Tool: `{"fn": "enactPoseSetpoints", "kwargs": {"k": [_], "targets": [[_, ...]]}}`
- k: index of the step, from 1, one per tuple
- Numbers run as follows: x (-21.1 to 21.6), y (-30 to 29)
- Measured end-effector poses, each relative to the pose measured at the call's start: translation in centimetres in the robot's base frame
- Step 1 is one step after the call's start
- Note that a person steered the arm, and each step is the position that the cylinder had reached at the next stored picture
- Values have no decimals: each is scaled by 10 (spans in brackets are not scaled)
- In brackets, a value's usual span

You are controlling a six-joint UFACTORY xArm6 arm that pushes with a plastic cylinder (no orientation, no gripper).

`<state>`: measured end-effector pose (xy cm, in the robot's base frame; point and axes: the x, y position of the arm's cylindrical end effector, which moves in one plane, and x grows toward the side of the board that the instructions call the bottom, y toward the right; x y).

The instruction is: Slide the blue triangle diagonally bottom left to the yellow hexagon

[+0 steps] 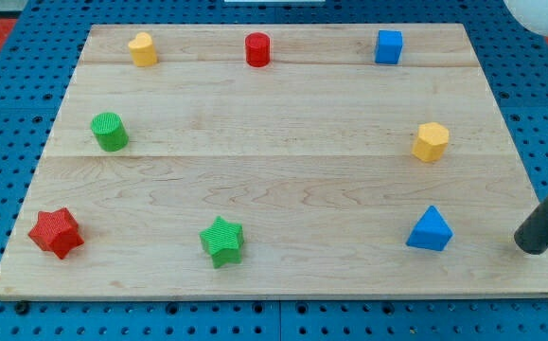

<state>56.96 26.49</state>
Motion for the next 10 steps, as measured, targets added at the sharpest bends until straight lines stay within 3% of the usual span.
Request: {"fn": "enactPoseSetpoints", "kwargs": {"k": [3, 4, 6, 7, 10], "targets": [[0, -1], [20, -48], [-13, -117], [-34, -109], [-30, -102]]}}
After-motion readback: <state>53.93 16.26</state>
